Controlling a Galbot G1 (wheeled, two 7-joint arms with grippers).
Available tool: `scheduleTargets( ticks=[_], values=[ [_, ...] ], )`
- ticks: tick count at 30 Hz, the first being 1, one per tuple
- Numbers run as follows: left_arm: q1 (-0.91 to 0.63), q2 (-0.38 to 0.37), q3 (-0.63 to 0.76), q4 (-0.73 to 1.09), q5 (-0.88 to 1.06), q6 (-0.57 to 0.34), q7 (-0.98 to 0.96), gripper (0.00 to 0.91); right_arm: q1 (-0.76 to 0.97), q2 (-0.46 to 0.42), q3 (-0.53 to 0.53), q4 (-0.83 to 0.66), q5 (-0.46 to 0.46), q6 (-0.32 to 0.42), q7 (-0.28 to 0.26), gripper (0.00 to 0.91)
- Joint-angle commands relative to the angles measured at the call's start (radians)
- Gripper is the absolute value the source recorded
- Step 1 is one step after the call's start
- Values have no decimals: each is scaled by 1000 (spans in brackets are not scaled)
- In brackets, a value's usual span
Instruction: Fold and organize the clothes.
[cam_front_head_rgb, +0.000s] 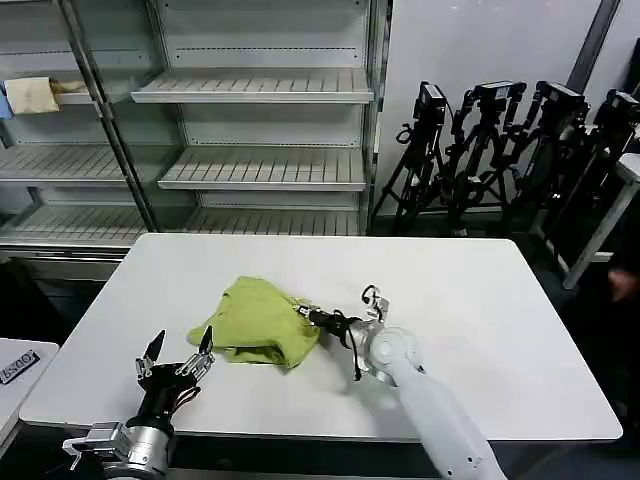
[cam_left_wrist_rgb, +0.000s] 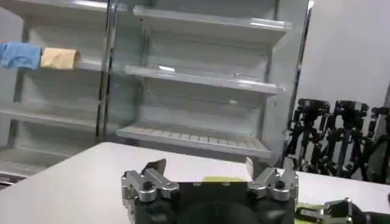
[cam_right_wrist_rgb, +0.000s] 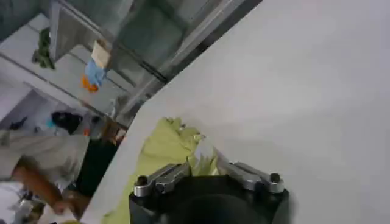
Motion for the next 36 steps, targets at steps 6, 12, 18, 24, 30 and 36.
scheduleTargets(
  ticks=[6,12,18,24,30,36],
  values=[
    [4,-21,48,-16,15,0,2,907,-93,-97,78,221,148,4,15,907],
    [23,-22,54,-23,27,-14,4,907,-211,-199,138,406,114,27,64,907],
    [44,-30,56,-32,38,-21,4,907,-385,-259,195,564,169,25,107,907],
    [52,-34,68,-37,49,-24,4,907,-509,-244,182,686,186,25,128,907],
    [57,-35,82,-31,60,-22,4,907,-500,-151,121,623,187,24,164,907],
    [63,-31,75,-32,58,-22,3,907,-474,-95,121,536,222,29,184,907]
  ],
)
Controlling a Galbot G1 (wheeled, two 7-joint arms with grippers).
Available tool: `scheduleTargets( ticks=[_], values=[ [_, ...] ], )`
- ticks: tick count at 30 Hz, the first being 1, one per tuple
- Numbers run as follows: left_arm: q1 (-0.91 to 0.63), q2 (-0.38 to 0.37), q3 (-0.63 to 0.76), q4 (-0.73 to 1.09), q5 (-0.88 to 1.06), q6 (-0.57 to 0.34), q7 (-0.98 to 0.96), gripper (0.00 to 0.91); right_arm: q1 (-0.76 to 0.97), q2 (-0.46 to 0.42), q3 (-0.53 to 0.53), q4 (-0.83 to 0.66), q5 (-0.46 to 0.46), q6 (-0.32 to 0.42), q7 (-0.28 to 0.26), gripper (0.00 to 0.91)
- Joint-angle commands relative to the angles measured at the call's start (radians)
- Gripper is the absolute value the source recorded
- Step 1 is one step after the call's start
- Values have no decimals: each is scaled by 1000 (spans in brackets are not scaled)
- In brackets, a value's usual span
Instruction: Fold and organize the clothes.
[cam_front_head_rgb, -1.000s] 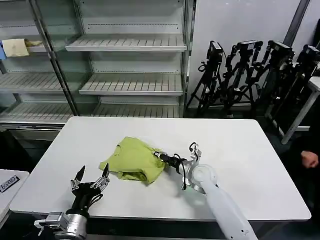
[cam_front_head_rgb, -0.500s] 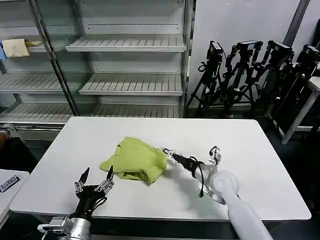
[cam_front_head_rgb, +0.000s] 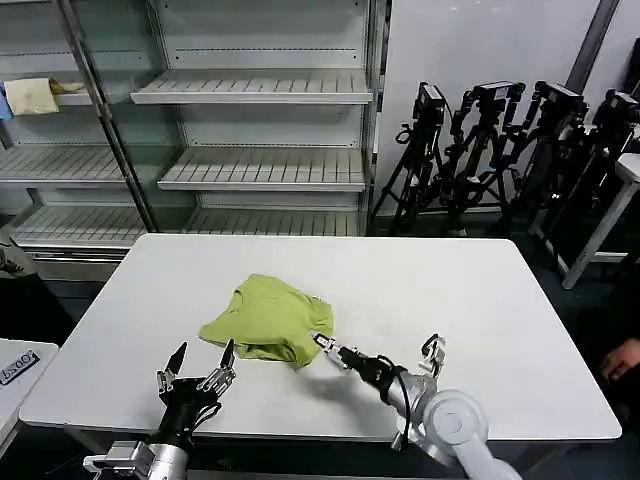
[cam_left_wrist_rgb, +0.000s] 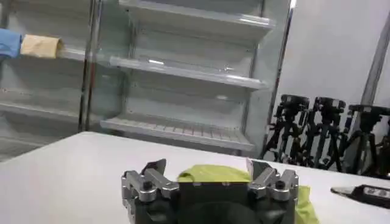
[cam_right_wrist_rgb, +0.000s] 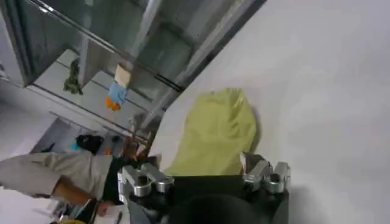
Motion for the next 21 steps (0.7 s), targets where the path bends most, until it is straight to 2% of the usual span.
scheduleTargets(
  ticks=[1,9,10,11,12,13,21],
  values=[
    [9,2,-2,-1,2,0,0,907,-58,78,-10,-20,44,4,40,907],
    [5,5,0,4,0,3,0,907,-17,146,-4,-99,62,22,52,907],
    [4,5,-1,4,-1,3,0,907,-18,147,-5,-104,61,24,51,766],
    [2,7,-1,5,-2,4,-1,907,-19,149,-6,-111,61,32,48,524],
    [1,7,-2,7,-2,4,-1,907,-20,149,-6,-113,61,35,48,111],
    [0,8,-2,7,-3,4,-1,907,-22,149,-6,-114,61,38,47,10],
    [-5,7,3,17,-6,4,-1,907,-33,119,-5,-100,63,38,35,0]
  ],
)
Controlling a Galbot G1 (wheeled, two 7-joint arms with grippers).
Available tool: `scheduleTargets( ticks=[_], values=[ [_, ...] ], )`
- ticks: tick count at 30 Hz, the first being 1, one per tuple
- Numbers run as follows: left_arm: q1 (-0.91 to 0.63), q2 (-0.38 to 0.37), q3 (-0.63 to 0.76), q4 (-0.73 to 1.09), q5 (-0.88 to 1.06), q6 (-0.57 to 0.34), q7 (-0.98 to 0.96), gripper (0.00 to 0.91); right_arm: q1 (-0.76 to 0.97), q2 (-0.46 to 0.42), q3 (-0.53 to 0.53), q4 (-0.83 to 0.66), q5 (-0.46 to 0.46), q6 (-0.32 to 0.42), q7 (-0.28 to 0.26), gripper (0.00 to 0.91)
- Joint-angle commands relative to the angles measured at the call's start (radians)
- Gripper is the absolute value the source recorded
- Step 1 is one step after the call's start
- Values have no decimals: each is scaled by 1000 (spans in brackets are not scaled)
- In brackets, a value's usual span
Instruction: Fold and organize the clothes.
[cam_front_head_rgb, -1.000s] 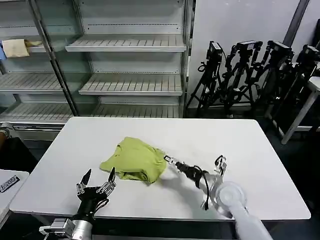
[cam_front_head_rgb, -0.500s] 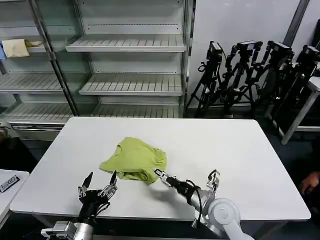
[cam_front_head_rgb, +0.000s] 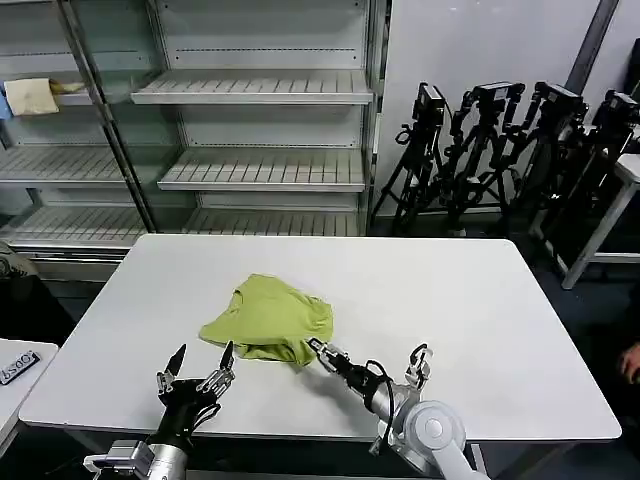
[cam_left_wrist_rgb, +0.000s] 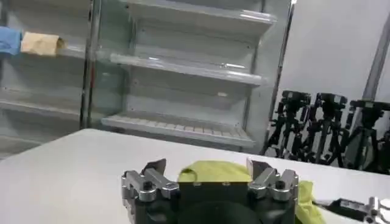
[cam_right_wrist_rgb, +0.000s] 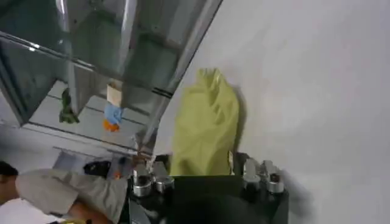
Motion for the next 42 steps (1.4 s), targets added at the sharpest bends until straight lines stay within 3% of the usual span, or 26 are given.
scheduleTargets(
  ticks=[1,9,15,30,35,42],
  values=[
    [-5,-1,7,6,0,0,-1,907,-8,10,-10,-20,7,5,2,0],
    [-7,-2,13,11,-1,0,-1,907,-5,-1,-22,-4,-4,4,1,0],
    [-3,-2,13,11,-2,-3,-1,907,-29,-64,-6,38,-12,-3,-7,0],
    [0,-6,37,-6,5,-2,-2,907,-143,-233,125,137,-11,-53,-61,0],
    [8,-5,38,-13,5,-5,-1,907,-186,-326,230,133,6,-55,-83,0],
    [3,-15,60,-10,19,-6,-1,907,-167,-329,277,99,0,-56,-72,0]
  ],
)
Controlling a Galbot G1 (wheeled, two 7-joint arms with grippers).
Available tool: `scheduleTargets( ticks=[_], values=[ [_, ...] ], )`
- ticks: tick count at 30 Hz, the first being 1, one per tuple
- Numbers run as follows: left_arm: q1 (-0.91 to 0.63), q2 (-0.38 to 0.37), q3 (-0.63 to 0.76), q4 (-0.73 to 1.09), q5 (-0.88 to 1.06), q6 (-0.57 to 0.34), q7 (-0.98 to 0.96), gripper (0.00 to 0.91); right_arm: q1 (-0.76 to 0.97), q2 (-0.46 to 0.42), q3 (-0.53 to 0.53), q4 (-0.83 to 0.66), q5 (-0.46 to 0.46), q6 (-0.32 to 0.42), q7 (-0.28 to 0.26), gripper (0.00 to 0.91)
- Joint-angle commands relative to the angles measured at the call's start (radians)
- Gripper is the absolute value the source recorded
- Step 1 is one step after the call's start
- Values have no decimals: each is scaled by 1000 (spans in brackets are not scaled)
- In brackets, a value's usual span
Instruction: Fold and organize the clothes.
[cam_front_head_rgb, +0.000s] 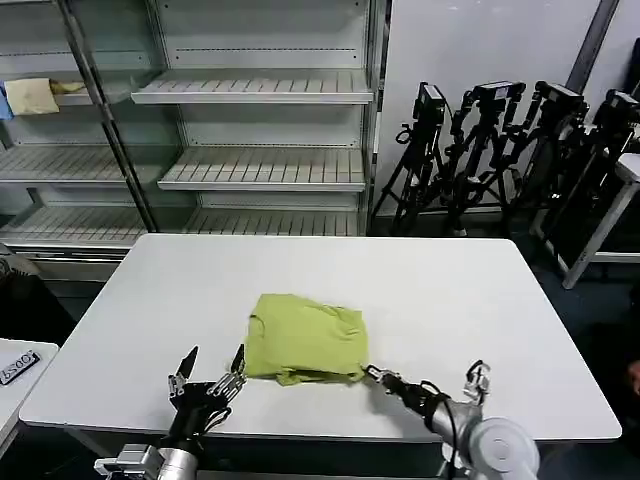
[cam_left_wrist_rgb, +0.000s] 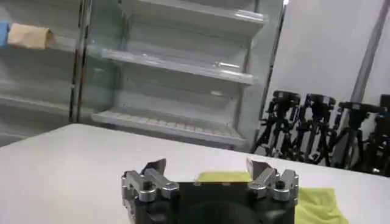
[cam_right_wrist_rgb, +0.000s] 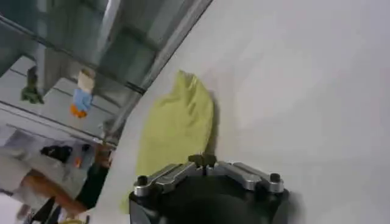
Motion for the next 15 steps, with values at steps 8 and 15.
scheduleTargets(
  ticks=[8,15],
  values=[
    [-16,-3,13,7,10,2,0,907,-93,-53,102,126,-474,124,-29,907],
    [-17,4,3,0,28,-5,0,907,-247,-3,108,224,-1071,338,30,907]
  ],
)
